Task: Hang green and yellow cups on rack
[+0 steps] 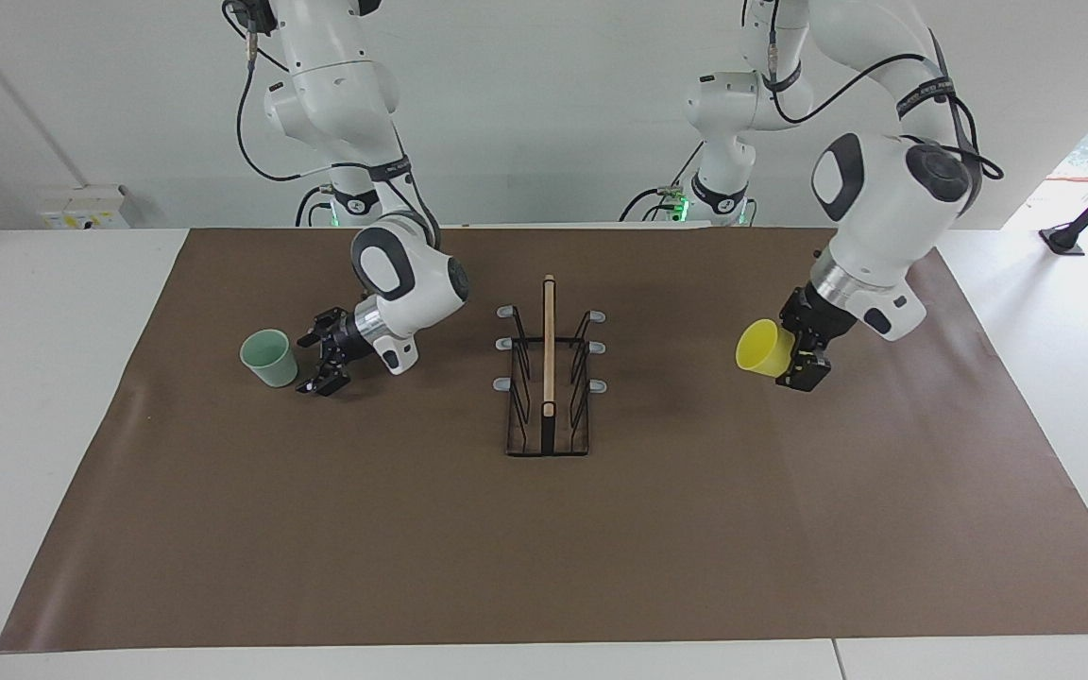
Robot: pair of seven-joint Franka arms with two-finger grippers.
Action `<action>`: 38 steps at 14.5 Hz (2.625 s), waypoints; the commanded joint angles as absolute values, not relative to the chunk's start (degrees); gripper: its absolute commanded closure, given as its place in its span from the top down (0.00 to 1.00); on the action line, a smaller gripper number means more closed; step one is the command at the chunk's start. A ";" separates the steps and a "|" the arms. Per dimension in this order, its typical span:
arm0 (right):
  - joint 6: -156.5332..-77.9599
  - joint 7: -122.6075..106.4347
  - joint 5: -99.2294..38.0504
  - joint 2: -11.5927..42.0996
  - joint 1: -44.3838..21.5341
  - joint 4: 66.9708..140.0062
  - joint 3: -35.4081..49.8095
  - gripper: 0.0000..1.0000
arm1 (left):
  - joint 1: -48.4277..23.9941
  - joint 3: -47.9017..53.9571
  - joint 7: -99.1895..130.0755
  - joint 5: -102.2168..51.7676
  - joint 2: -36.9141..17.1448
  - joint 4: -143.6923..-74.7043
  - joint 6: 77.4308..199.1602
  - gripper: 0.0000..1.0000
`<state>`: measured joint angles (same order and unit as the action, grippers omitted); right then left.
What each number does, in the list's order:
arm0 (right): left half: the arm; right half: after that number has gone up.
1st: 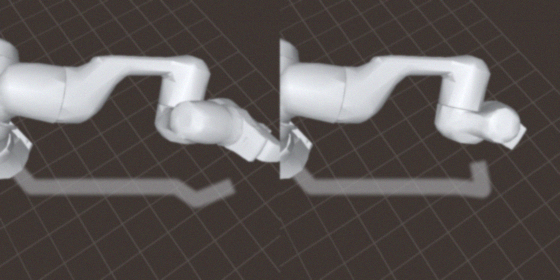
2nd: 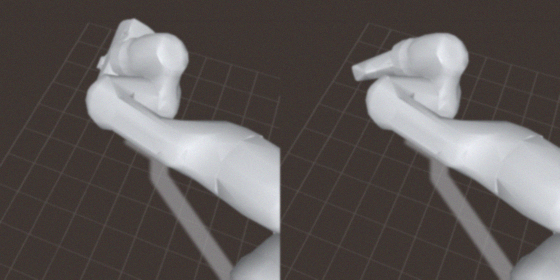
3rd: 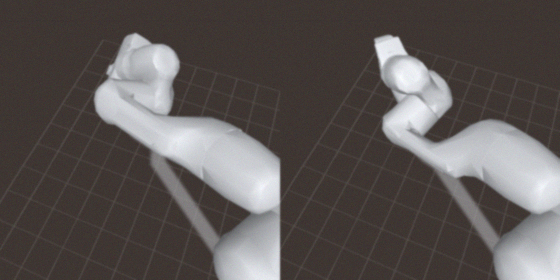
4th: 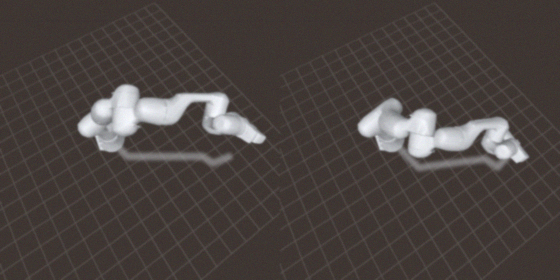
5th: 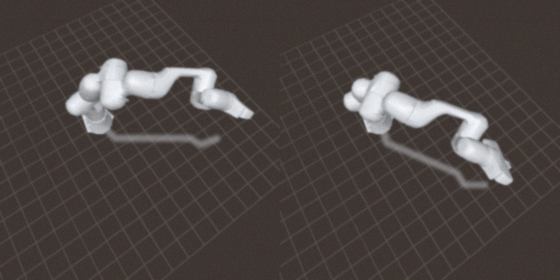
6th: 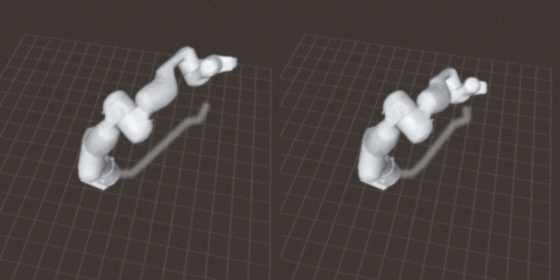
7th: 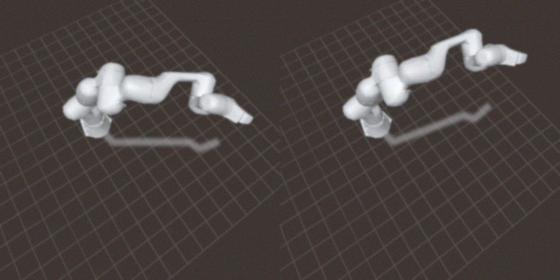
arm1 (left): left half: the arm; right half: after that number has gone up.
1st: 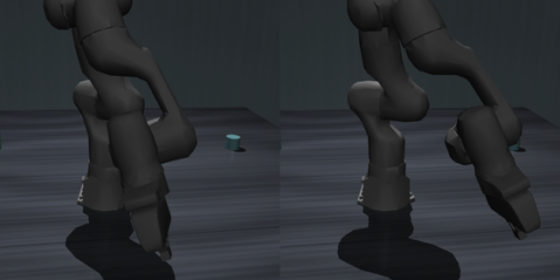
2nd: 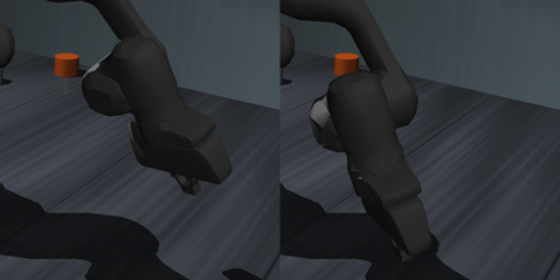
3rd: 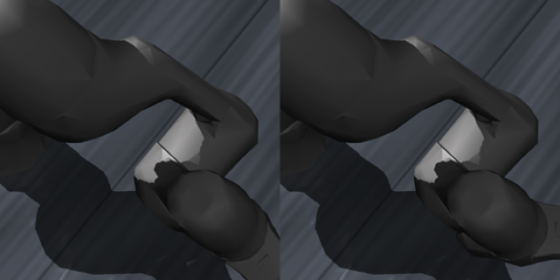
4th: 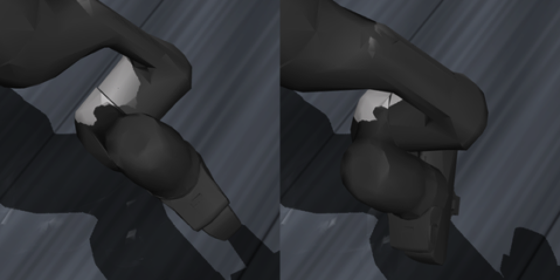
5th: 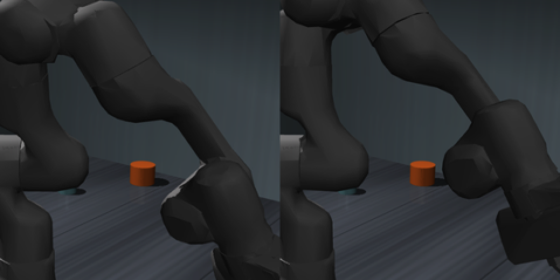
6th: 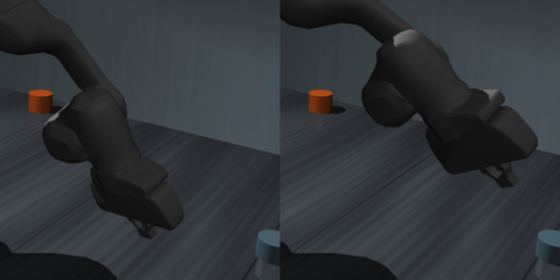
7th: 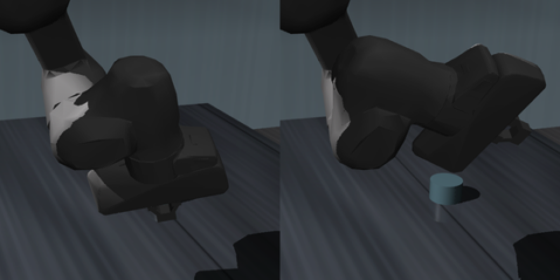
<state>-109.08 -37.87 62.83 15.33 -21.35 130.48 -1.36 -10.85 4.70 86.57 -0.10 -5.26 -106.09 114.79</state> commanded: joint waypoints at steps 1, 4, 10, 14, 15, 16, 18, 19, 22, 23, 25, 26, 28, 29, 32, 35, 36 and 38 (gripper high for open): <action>-110.22 -36.65 65.30 14.94 -19.60 131.75 -1.14 1.00 | -18.96 3.95 98.12 10.95 -3.61 -107.49 113.55 0.00; -110.22 -36.65 66.35 14.85 -18.55 132.45 -1.14 1.00 | -26.95 4.04 107.71 24.74 -3.78 -108.11 110.33 0.00; -109.86 -36.12 68.64 14.68 -16.96 133.50 -1.14 1.00 | -39.89 4.04 120.48 39.19 -7.03 -108.02 100.99 0.00; -109.87 -36.12 70.93 14.68 -15.12 133.95 -1.14 1.00 | -44.82 4.04 124.44 43.58 -10.10 -107.58 97.65 0.00; -109.78 -36.12 71.01 14.68 -15.12 133.95 -1.14 1.00 | -46.13 4.04 125.32 45.16 -11.50 -107.23 97.30 0.00; -109.78 -36.12 71.36 14.68 -15.03 133.95 -1.14 1.00 | -47.19 4.04 125.94 45.61 -13.25 -106.53 95.55 0.00; -109.51 -36.12 71.63 14.68 -14.85 133.95 -1.14 0.92 | -49.12 3.96 129.10 46.23 -16.25 -104.51 93.96 0.00; -109.34 -36.12 71.63 14.59 -14.94 133.95 -1.14 0.71 | -49.30 4.04 129.37 47.54 -16.61 -104.15 93.87 0.00; -107.67 -36.12 71.63 14.59 -15.03 133.51 -1.14 0.25 | -50.27 4.04 129.46 48.08 -17.66 -100.73 92.38 0.00; -106.01 -36.04 71.63 14.50 -15.38 133.07 -1.14 0.10 | -50.97 4.13 129.46 47.99 -17.67 -100.64 92.46 0.00; -104.07 -35.25 71.63 14.50 -15.91 131.76 -1.06 0.00 | -51.76 4.22 129.46 47.73 -17.67 -100.72 93.68 0.00; -103.89 -34.90 71.63 14.59 -15.91 130.70 -1.05 0.00 | -51.77 4.31 129.46 47.46 -17.75 -100.72 95.08 0.02; -103.71 -35.07 71.54 14.42 -15.47 129.47 -1.05 0.00 | -51.77 4.31 129.46 45.97 -17.41 -101.16 96.15 0.96; -103.71 -35.16 71.37 13.89 -14.95 128.59 -1.14 0.00 | -51.77 4.31 129.46 45.79 -16.71 -101.42 96.15 0.99; -104.85 -35.51 70.93 11.87 -10.82 127.71 -1.06 0.00 | -50.89 4.31 128.41 43.86 -13.64 -101.43 96.15 1.00; -110.81 -37.25 70.93 7.31 -4.33 127.62 -1.05 0.00 | -48.09 4.31 122.37 40.36 -8.02 -102.04 95.54 1.00; -113.53 -39.88 70.58 5.47 -2.13 127.36 -1.05 0.00 | -46.42 4.31 117.12 38.08 -6.00 -102.74 95.71 1.00; -115.13 -41.92 68.40 4.22 0.87 125.43 -1.05 0.00 | -42.83 4.31 106.67 35.17 -5.10 -103.09 96.32 1.00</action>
<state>-113.34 -39.47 69.75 6.70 -1.69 125.87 -1.62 -46.14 4.28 114.92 38.13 -7.40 -100.85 95.31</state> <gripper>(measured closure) 0.357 0.000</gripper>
